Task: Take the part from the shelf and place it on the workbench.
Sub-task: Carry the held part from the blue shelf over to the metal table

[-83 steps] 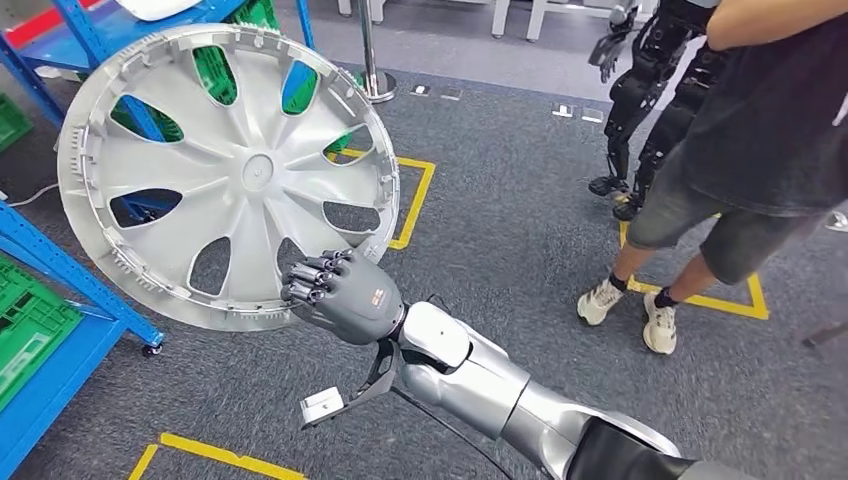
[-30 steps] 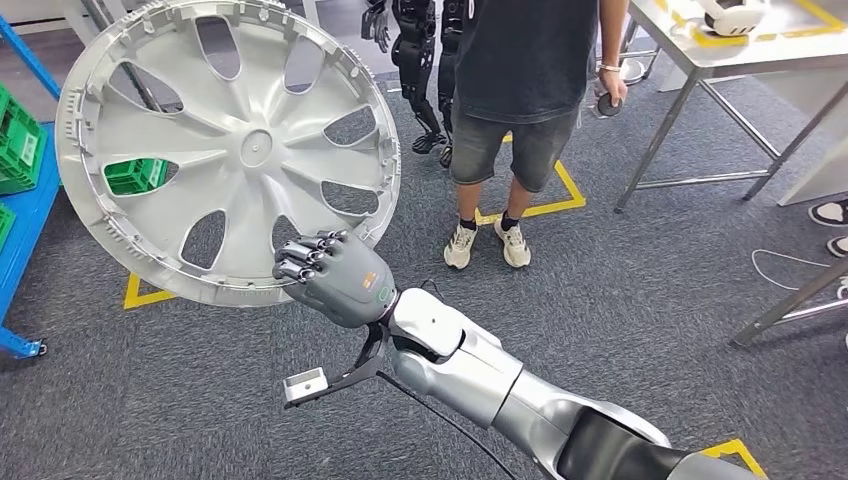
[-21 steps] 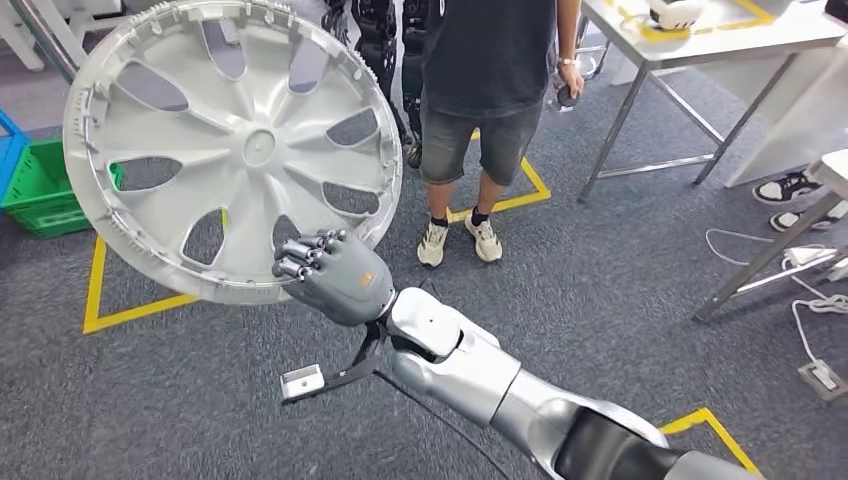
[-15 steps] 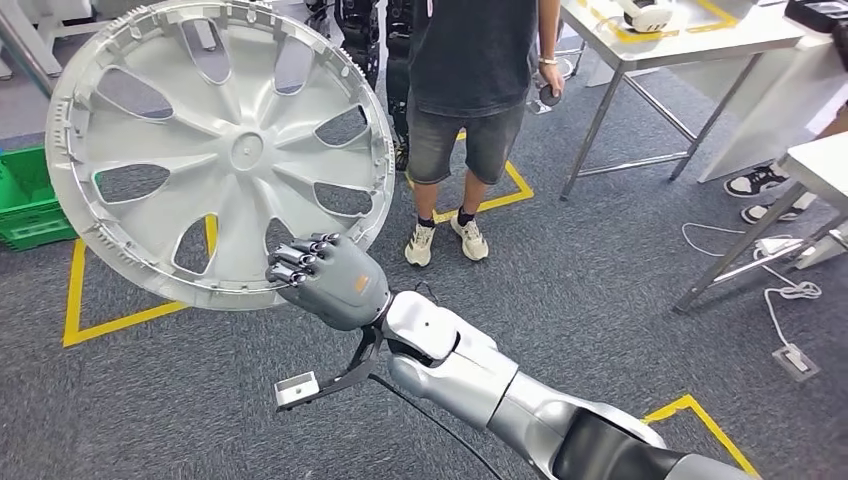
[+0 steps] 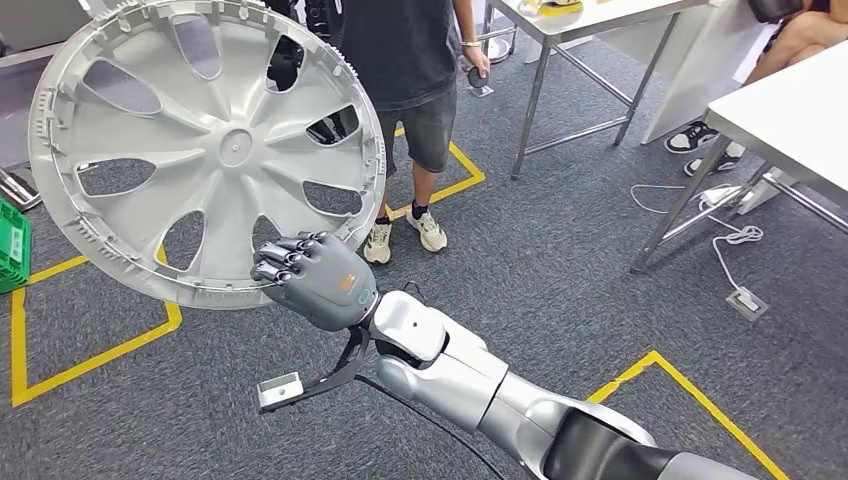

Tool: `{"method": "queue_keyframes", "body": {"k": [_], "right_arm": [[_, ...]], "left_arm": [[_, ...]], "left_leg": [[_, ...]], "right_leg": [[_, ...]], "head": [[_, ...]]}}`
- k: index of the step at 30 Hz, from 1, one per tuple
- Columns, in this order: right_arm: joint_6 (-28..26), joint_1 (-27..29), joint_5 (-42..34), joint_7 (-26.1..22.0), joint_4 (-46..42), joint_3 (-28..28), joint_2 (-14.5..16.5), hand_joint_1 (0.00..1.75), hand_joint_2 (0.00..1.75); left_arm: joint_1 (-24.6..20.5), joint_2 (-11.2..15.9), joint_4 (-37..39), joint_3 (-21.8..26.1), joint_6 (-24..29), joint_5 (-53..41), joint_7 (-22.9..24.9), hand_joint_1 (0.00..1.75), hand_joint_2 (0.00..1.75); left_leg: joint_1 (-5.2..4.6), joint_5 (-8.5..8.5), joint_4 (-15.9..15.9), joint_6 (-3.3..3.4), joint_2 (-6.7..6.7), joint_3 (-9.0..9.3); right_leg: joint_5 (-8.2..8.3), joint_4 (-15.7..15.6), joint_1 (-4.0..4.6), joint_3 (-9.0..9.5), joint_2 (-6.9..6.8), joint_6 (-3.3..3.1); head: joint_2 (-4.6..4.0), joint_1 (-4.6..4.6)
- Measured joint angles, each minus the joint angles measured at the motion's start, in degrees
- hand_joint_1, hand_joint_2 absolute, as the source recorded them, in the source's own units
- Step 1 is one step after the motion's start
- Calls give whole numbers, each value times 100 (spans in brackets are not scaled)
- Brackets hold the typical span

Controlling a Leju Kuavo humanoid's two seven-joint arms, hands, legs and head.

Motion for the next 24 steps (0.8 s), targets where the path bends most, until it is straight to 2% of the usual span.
{"method": "queue_keyframes", "body": {"k": [1,2,3,4,6,7,8,10,11,13,14,15,16,17,18,19,21,22,23,24], "right_arm": [[3,0,1,-1,15,0,11,175,175],[7,1,3,-2,33,1,18,175,175],[13,1,4,-4,49,1,26,175,175],[21,0,5,-3,61,2,35,175,175],[32,-7,4,8,71,2,54,175,175],[36,-12,4,14,71,2,61,175,175],[38,-15,4,18,71,2,64,175,175],[42,-5,5,18,70,2,61,175,175],[44,4,5,17,70,2,56,175,175],[50,9,5,15,70,2,49,175,175],[54,10,7,13,70,3,49,175,175],[56,11,9,12,71,3,48,175,175],[59,17,11,11,71,3,47,175,175],[66,23,14,12,72,3,46,175,175],[76,26,18,9,74,3,45,175,175],[89,21,20,3,79,2,45,175,175],[109,-12,27,-16,100,4,49,175,175],[112,-38,27,-30,116,5,55,175,175],[110,-65,27,-43,137,8,61,175,175],[108,-87,25,-55,159,9,67,175,175]], "left_arm": [[9,1,1,3,-7,11,-3,0,175],[18,0,1,7,-12,24,-10,0,175],[21,-1,1,13,-15,34,-22,0,175],[21,-1,1,22,-18,40,-38,0,175],[17,-7,2,43,-21,41,-75,0,175],[16,-11,4,50,-21,39,-86,0,175],[17,-15,6,53,-21,35,-94,0,175],[16,-19,8,57,-21,27,-87,0,175],[13,-20,7,60,-21,24,-78,0,175],[10,-24,5,66,-19,24,-46,0,175],[13,-25,5,71,-15,24,-22,0,175],[21,-25,6,78,-12,24,-1,0,175],[29,-23,7,86,-9,25,20,0,175],[33,-22,8,92,-7,27,33,0,175],[31,-22,8,96,-3,32,39,0,175],[26,-24,8,97,6,38,42,0,175],[16,-34,8,100,29,49,41,0,175],[16,-39,7,101,38,49,38,0,175],[15,-45,7,102,43,45,33,0,175],[14,-52,7,103,45,36,27,0,175]], "left_leg": [[5,-97,308,-14,-29,-152],[11,-93,453,-24,-39,-232],[20,23,377,-30,-48,-207],[34,220,96,-35,-76,-81],[74,545,-656,-41,-281,270],[85,610,-902,-29,-381,388],[85,611,-1017,-6,-447,442],[61,616,-1039,80,-386,451],[56,634,-1059,125,-327,455],[59,664,-1099,207,-203,465],[51,665,-1104,231,-137,466],[41,662,-1103,249,-70,464],[30,658,-1101,257,2,462],[23,653,-1100,262,73,462],[18,648,-1099,263,141,463],[16,641,-1098,259,203,467],[-2,618,-1088,230,306,479],[-17,605,-1082,207,352,483],[-31,595,-1078,180,393,486],[-42,589,-1080,151,437,491]], "right_leg": [[0,1,-1,0,61,-2],[0,5,-3,-1,125,0],[1,12,-7,-1,192,6],[1,25,-14,-1,260,19],[-10,75,-22,-22,379,70],[-9,96,-26,-45,432,107],[-1,107,-30,-74,482,148],[37,87,-51,-115,591,233],[30,102,-56,-139,573,264],[-153,405,-41,-298,347,302],[-324,732,-31,-453,184,310],[-504,1128,-25,-638,78,319],[-633,1485,-25,-807,30,325],[-669,1682,-26,-900,9,324],[-602,1658,-25,-881,-5,317],[-453,1408,-22,-746,-31,303],[-149,609,14,-309,-221,255],[-70,314,34,-153,-306,221],[-46,154,55,-72,-362,188],[-58,113,74,-63,-349,158]], "head": [[0,1],[0,1],[0,1],[0,1],[0,-4],[0,-8],[0,-14],[0,-17],[0,-16],[0,2],[0,10],[0,16],[0,16],[0,15],[0,17],[0,17],[0,16],[0,14],[0,11],[0,11]]}}
